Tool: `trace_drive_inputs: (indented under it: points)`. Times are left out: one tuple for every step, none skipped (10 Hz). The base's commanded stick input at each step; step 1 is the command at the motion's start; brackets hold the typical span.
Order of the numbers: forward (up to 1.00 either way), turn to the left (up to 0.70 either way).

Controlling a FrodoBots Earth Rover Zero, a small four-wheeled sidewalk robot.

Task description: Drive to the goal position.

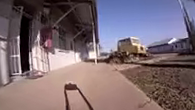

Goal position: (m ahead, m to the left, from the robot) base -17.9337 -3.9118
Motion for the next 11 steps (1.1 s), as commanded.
trace_drive_inputs:
  points:
    - [0.70,-0.02]
    - [0.70,0.00]
    - [0.70,0.00]
    - [0.70,0.00]
    - [0.70,0.00]
    - [0.70,0.00]
    - [0.70,0.00]
    - [0.70,0.00]
    - [0.70,0.00]
    - [0.70,0.00]
    - [0.70,0.00]
